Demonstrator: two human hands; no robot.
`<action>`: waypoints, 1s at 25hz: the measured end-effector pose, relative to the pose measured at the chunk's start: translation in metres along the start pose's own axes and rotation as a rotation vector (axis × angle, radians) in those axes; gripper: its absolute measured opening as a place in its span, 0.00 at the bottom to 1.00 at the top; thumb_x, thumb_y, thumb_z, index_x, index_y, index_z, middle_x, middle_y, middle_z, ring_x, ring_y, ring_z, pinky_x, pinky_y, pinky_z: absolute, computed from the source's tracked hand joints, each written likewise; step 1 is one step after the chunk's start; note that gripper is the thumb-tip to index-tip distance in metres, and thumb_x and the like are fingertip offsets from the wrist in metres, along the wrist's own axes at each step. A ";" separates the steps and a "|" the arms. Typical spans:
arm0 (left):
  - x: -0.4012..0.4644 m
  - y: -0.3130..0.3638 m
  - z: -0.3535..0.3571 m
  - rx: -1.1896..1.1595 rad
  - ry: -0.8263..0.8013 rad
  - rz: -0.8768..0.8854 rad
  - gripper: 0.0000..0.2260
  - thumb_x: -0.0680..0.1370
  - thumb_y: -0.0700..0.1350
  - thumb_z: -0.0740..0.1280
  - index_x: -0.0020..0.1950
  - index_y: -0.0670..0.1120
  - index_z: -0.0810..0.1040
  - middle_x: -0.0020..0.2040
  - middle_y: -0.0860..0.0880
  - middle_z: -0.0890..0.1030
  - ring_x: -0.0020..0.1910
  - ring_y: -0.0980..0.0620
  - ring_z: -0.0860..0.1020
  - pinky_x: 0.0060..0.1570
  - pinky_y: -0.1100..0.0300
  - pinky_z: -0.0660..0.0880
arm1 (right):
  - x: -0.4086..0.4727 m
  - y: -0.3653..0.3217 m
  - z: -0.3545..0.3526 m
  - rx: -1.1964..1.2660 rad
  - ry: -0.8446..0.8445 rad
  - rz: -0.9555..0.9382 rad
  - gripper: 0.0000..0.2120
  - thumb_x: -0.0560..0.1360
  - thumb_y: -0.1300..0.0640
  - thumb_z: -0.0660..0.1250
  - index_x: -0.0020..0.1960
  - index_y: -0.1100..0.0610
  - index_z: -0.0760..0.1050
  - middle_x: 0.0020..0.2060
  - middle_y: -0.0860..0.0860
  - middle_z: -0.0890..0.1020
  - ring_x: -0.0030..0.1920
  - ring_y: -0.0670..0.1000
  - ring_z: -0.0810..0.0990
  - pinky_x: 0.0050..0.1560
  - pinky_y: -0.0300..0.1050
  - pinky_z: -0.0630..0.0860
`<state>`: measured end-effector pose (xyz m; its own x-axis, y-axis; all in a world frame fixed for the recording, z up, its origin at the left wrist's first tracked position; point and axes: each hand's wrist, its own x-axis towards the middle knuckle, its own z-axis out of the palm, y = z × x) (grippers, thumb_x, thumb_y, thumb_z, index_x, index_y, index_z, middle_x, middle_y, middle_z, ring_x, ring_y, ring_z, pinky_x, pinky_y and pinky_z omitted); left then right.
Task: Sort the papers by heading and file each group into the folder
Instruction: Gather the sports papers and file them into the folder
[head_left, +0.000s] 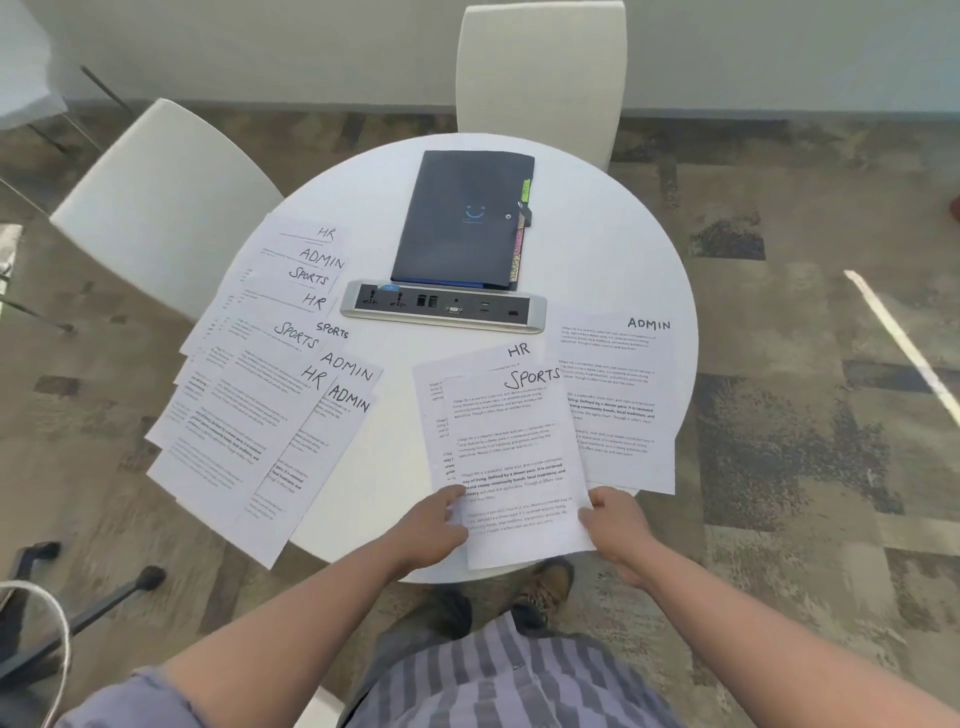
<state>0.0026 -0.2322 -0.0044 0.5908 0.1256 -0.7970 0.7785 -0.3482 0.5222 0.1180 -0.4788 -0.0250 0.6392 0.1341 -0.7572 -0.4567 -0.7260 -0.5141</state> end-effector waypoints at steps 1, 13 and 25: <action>0.001 0.000 0.000 -0.023 0.024 0.001 0.29 0.80 0.40 0.65 0.80 0.48 0.63 0.77 0.51 0.68 0.74 0.50 0.69 0.71 0.55 0.67 | 0.001 0.001 -0.004 -0.062 0.027 -0.034 0.11 0.80 0.63 0.59 0.39 0.53 0.70 0.36 0.48 0.75 0.37 0.52 0.70 0.34 0.43 0.61; 0.000 0.040 -0.011 -0.859 0.163 0.010 0.16 0.80 0.49 0.72 0.65 0.44 0.78 0.58 0.47 0.86 0.58 0.45 0.84 0.62 0.45 0.79 | -0.008 -0.017 -0.029 0.373 -0.114 -0.199 0.08 0.84 0.62 0.63 0.57 0.57 0.81 0.49 0.49 0.88 0.46 0.47 0.87 0.43 0.41 0.81; -0.036 0.018 -0.047 -0.750 0.287 0.103 0.08 0.83 0.38 0.67 0.61 0.42 0.80 0.57 0.45 0.87 0.56 0.44 0.85 0.51 0.52 0.82 | -0.018 -0.091 -0.013 0.521 -0.391 -0.255 0.12 0.81 0.64 0.67 0.64 0.57 0.77 0.56 0.55 0.87 0.56 0.58 0.86 0.57 0.59 0.82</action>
<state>0.0052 -0.1996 0.0478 0.6197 0.3955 -0.6779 0.5918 0.3320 0.7346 0.1560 -0.4243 0.0406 0.5409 0.5613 -0.6264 -0.6220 -0.2344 -0.7471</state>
